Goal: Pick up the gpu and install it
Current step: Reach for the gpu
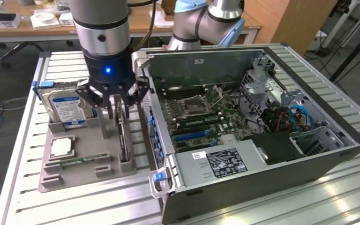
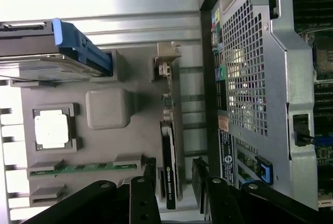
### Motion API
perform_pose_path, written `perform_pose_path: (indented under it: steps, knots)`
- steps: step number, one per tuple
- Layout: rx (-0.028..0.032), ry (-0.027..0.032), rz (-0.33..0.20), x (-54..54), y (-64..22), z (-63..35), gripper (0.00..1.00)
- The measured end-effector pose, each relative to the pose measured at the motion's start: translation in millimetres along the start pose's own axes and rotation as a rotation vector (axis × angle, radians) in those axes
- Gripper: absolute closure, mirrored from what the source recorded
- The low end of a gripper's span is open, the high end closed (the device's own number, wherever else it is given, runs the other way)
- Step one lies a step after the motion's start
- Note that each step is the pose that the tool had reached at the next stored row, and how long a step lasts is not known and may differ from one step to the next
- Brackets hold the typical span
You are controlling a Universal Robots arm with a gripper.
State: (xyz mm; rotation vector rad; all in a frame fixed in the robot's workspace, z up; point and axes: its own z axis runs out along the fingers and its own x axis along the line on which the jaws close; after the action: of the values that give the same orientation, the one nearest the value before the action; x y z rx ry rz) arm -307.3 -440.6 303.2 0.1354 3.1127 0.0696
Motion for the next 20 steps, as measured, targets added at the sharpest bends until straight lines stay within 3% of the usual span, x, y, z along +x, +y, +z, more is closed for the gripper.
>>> perform_pose_path:
  steps: [20]
  knots:
    - [0.0, 0.0005, 0.0, -0.3, -6.3, 8.4, 0.59]
